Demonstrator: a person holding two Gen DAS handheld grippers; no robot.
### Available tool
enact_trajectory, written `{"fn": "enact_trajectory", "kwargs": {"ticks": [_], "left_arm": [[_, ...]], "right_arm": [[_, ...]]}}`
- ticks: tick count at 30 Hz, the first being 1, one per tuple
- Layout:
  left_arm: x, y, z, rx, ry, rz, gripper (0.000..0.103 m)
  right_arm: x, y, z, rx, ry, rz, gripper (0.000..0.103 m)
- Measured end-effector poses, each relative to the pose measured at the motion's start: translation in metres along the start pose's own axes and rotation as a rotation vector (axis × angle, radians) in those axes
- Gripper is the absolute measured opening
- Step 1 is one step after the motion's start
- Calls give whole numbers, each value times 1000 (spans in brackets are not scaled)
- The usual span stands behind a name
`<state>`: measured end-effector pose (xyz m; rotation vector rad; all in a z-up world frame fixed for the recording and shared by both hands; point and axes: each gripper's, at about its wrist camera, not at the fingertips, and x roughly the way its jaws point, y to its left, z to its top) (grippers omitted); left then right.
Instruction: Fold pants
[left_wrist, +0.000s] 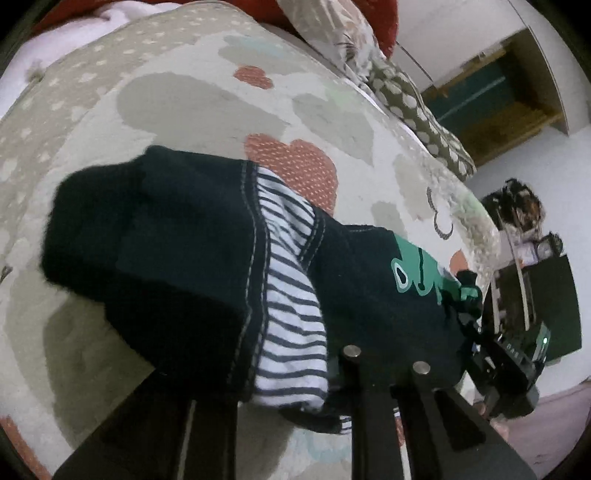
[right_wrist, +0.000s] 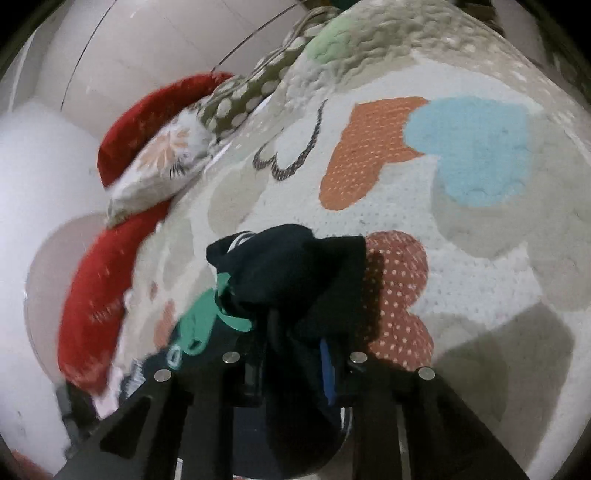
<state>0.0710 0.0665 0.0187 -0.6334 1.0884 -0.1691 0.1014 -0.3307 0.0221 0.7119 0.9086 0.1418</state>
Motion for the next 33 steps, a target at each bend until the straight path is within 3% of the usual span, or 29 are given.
{"fn": "enact_trajectory", "kwargs": {"ticks": [9, 16, 20, 21, 26, 30, 33], "left_arm": [[-65, -5, -36, 78, -73, 1, 17], [-90, 12, -92, 121, -81, 57, 18], [-88, 21, -116, 132, -72, 123, 21], [-89, 23, -120, 127, -72, 132, 22], [-121, 28, -131, 95, -135, 108, 27], [-153, 23, -143, 124, -241, 135, 41], [-165, 12, -150, 165, -288, 150, 54]], "right_arm": [[-63, 14, -44, -28, -15, 49, 20], [-88, 5, -106, -119, 12, -37, 21], [-102, -6, -126, -94, -25, -90, 29], [-108, -11, -128, -68, -39, -97, 36], [-152, -22, -128, -23, -150, -138, 43], [-168, -19, -125, -64, -205, -141, 64], [-157, -24, -122, -68, -174, -140, 64]]}}
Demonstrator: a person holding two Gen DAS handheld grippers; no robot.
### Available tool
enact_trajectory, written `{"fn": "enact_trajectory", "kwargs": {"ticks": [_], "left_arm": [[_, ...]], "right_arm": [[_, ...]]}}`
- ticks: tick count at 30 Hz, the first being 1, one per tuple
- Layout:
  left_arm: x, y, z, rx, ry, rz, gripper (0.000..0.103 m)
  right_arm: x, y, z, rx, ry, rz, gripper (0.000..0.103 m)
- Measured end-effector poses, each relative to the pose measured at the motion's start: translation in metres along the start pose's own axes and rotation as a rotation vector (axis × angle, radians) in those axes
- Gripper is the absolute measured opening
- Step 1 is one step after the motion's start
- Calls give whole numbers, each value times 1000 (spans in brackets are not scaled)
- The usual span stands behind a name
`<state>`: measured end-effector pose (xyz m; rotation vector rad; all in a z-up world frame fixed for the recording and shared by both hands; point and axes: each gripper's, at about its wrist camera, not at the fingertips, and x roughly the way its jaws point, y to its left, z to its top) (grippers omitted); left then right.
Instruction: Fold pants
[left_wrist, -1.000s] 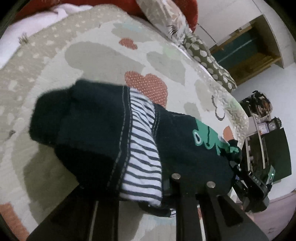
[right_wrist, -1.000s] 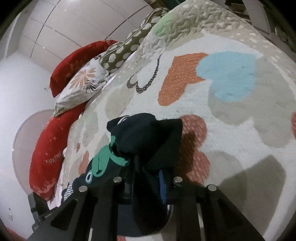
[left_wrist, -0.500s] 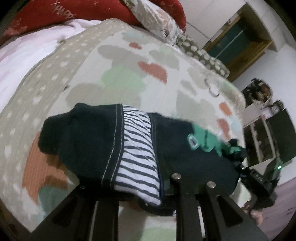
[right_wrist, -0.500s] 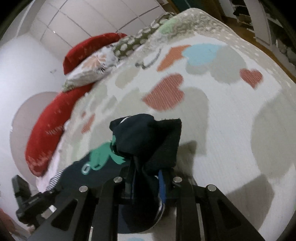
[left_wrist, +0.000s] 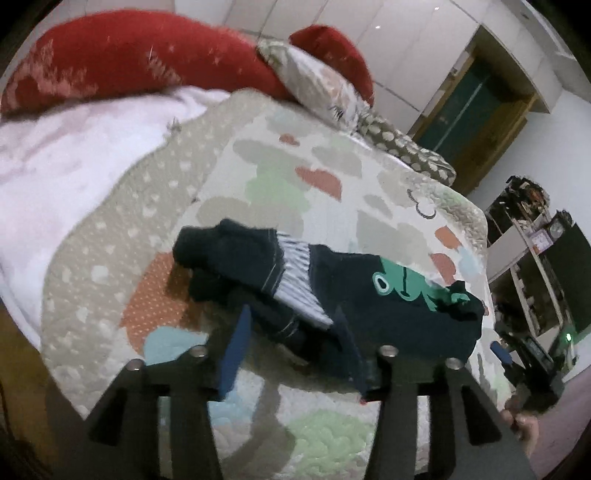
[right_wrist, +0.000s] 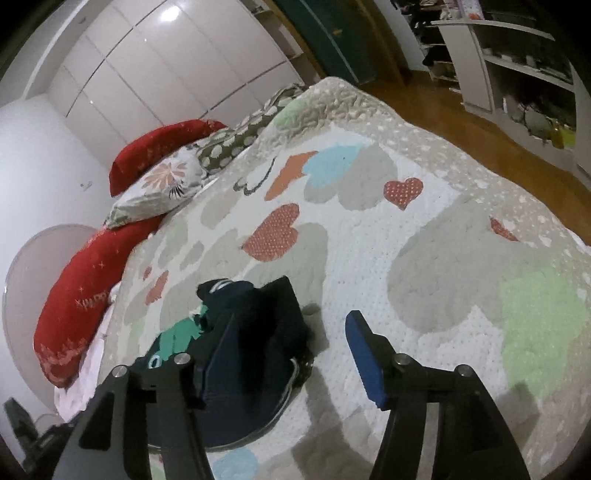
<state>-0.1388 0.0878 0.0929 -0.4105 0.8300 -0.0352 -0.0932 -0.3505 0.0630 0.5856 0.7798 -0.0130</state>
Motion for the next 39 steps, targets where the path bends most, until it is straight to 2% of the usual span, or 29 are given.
{"fn": "enact_trajectory", "kwargs": {"ticks": [1, 3, 6, 10, 15, 18, 19, 21, 24, 29, 31, 32, 33, 34, 35, 36, 37, 39], "left_arm": [[-4, -4, 0, 22, -20, 12, 60], [-11, -11, -2, 61, -64, 43, 61], [-12, -13, -2, 72, -88, 65, 62], [-1, -16, -4, 70, -49, 70, 65], [14, -25, -13, 101, 0, 94, 65], [19, -30, -18, 122, 18, 112, 65], [20, -32, -19, 130, 17, 121, 65], [22, -35, -20, 149, 13, 144, 65], [23, -40, -22, 182, 5, 174, 65], [29, -45, -24, 230, 6, 218, 66], [30, -45, -24, 238, 12, 222, 67], [31, -45, -24, 240, 15, 224, 67], [32, -45, -24, 241, 16, 224, 67], [32, -45, -24, 240, 19, 223, 67], [33, -45, -24, 240, 20, 223, 67], [33, -45, -24, 239, 21, 223, 67], [33, -45, -24, 239, 22, 223, 67], [33, -45, -25, 242, 24, 222, 68]], "right_arm": [[5, -3, -1, 7, 15, 7, 64], [16, -6, -5, 27, 40, 16, 64], [30, -9, -10, 60, 73, 54, 64], [40, -7, -10, 56, 83, 78, 64], [53, -8, -1, 113, 118, 185, 63], [59, -5, 1, 139, 176, 300, 24], [57, -3, 2, 137, 172, 310, 21], [49, 0, 3, 125, 140, 293, 19], [28, 7, 6, 71, 51, 202, 18], [-6, 23, 10, -72, -116, -80, 19], [-15, 24, 11, -104, -152, -138, 19], [-21, 28, 10, -130, -176, -179, 22], [-26, 28, 10, -152, -205, -210, 33], [-30, 29, 9, -167, -234, -228, 53], [-35, 30, 5, -184, -288, -239, 64], [-37, 28, 5, -188, -304, -219, 81], [-35, 27, 6, -181, -286, -187, 85], [-24, 21, 12, -141, -199, -131, 85]]}}
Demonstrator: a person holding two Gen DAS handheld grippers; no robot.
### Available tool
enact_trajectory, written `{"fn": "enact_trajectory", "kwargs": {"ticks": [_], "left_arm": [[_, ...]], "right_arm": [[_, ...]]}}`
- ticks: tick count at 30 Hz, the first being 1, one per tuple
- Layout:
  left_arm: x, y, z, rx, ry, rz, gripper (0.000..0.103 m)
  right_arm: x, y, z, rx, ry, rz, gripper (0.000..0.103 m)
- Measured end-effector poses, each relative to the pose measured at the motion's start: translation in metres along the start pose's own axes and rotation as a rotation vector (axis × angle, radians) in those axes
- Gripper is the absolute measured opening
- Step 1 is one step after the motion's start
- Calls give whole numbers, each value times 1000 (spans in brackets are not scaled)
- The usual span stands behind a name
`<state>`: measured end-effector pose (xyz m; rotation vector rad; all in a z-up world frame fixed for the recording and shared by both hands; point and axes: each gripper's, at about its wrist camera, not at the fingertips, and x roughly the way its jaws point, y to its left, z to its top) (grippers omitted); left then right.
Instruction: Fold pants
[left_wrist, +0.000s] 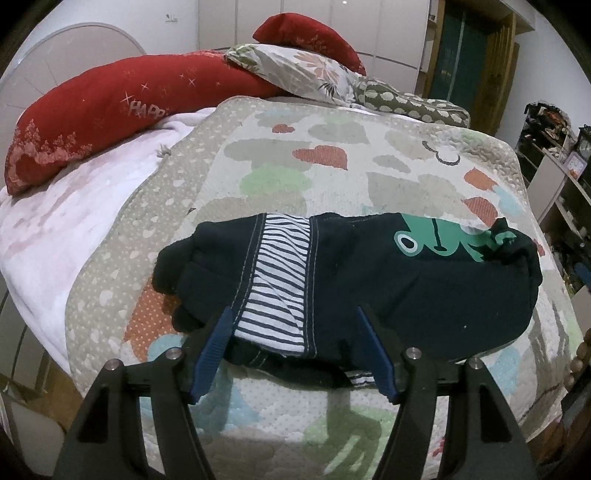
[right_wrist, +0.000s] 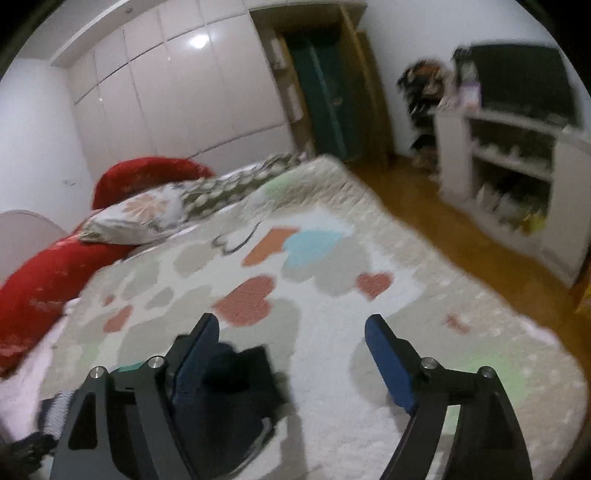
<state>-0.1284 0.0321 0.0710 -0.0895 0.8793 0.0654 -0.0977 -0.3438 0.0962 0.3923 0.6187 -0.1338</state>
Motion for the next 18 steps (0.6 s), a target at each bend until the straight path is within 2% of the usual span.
{"fn": "enact_trajectory", "kwargs": {"ticks": [3, 6, 10, 12, 14, 15, 17, 18], "left_arm": [[0, 0, 0, 0, 3, 1, 68], [0, -1, -1, 4, 4, 0, 68], [0, -2, -1, 1, 3, 2, 68], [0, -2, -1, 3, 3, 3, 68], [0, -2, -1, 3, 4, 3, 68], [0, -3, -1, 4, 5, 4, 68], [0, -3, -1, 2, 4, 4, 68], [1, -3, -1, 3, 4, 4, 68]], "right_arm": [[27, -6, -2, 53, 136, 141, 84], [49, 1, -9, 33, 199, 160, 81], [84, 6, -19, 72, 317, 253, 80], [93, 12, -24, 81, 344, 287, 79], [96, 20, -27, 79, 363, 322, 71], [96, 22, -27, 78, 373, 333, 54], [96, 23, -26, 96, 386, 360, 30], [93, 23, -25, 104, 378, 358, 27]]}}
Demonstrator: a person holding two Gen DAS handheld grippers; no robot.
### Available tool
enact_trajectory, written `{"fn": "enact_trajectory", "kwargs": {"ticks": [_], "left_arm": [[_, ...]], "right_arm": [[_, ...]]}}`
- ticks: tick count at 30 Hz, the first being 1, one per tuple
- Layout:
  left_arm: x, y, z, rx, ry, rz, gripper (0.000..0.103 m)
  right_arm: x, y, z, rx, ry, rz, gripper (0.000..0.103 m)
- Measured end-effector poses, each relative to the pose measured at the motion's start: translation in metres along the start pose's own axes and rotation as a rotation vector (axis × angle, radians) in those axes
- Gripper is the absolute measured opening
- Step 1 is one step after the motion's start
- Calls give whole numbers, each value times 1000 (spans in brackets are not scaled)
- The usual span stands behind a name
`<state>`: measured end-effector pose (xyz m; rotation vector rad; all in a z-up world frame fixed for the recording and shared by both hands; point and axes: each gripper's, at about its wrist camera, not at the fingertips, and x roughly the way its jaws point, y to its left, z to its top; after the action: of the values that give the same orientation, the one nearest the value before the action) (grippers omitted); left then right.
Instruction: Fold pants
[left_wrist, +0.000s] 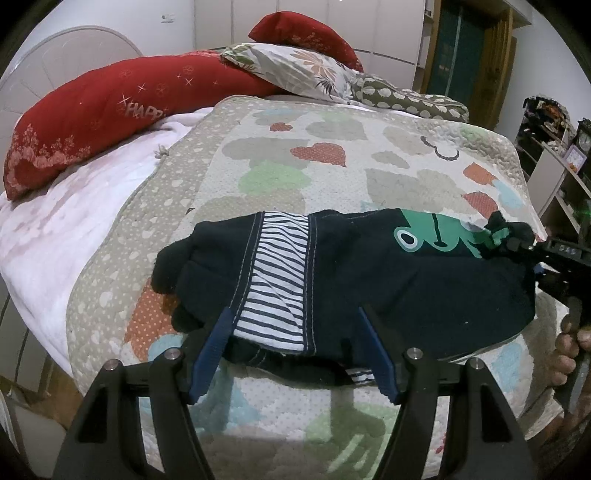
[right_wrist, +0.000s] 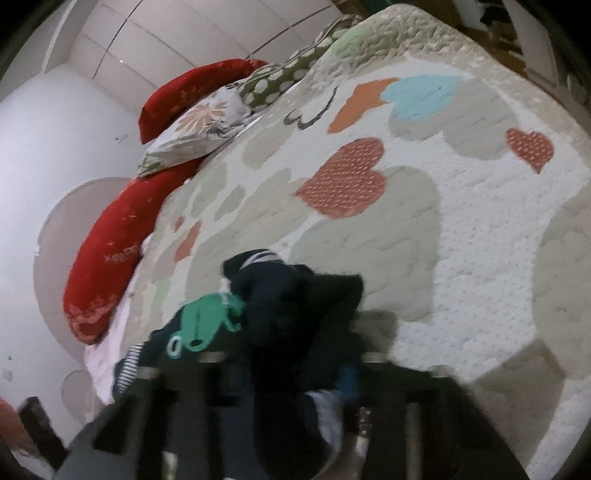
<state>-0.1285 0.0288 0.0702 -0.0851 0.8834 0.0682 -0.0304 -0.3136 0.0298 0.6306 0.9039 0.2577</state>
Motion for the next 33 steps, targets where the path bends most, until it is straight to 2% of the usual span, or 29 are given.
{"fn": "enact_trajectory", "kwargs": {"ticks": [5, 10, 14, 19, 23, 25, 29, 33], "left_arm": [[1, -1, -1, 0, 3, -1, 68], [3, 2, -3, 0, 16, 5, 68], [6, 7, -2, -5, 24, 7, 68], [5, 13, 0, -25, 24, 6, 68], [7, 19, 1, -54, 29, -18, 68], [9, 23, 1, -80, 43, -51, 68], [9, 38, 3, -156, 49, -129, 68], [9, 56, 5, -242, 57, -205, 68]], "right_arm": [[-25, 9, -2, -37, -82, -77, 23], [-36, 27, -6, -141, -140, -234, 23], [-36, 16, -3, -95, -147, -299, 27], [-51, -9, 4, 28, -176, -282, 28], [-80, -24, 5, 79, -250, -325, 28], [-92, -32, 3, 107, -265, -323, 28], [-108, -33, -10, 98, -246, -245, 28], [-100, -22, -32, 59, -174, -176, 48]]}}
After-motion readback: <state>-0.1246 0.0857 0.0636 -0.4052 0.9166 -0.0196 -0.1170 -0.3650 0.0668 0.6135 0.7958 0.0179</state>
